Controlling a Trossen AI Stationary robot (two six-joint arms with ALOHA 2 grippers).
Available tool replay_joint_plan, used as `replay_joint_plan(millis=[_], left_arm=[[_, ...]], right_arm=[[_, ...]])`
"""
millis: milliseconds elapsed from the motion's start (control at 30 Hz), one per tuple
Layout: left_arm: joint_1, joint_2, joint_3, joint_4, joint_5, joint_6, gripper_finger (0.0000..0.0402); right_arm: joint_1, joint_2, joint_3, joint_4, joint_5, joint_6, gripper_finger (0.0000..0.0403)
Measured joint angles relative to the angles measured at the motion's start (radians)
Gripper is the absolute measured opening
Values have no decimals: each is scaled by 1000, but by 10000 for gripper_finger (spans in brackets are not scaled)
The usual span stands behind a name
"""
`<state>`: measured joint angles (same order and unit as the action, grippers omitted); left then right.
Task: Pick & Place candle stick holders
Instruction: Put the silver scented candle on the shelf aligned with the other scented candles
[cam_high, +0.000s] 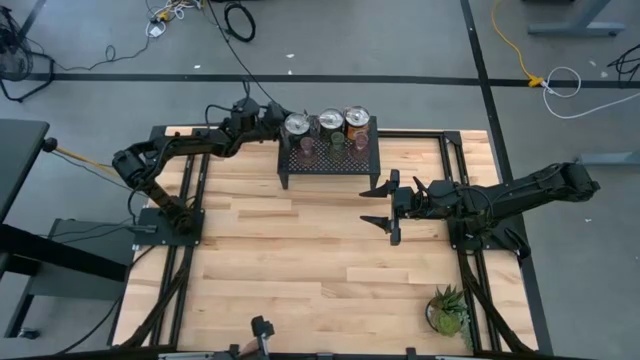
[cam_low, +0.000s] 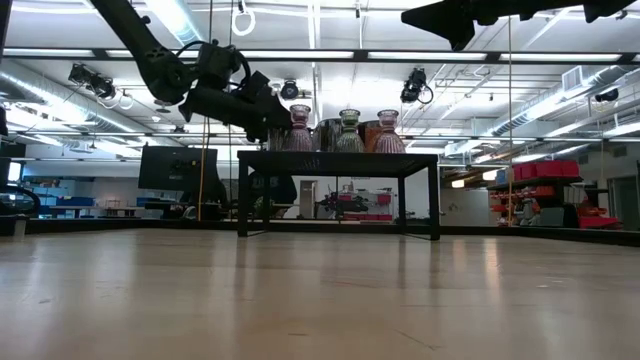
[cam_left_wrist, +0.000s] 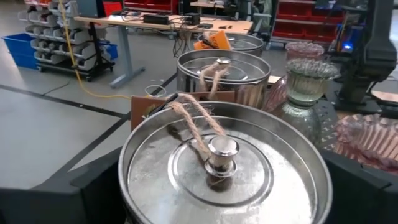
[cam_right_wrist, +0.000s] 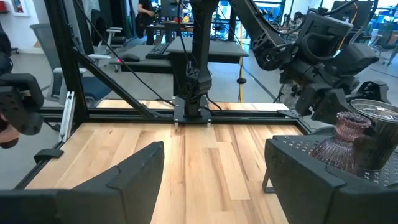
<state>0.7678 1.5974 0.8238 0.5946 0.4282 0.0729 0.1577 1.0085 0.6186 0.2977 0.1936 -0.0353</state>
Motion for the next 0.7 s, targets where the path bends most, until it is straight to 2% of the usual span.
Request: replay_joint_plan(millis=[700], left_arm=[[32, 0, 0, 1, 89, -1, 400]], right_arm=[[0, 0, 0, 0, 0, 0, 279]])
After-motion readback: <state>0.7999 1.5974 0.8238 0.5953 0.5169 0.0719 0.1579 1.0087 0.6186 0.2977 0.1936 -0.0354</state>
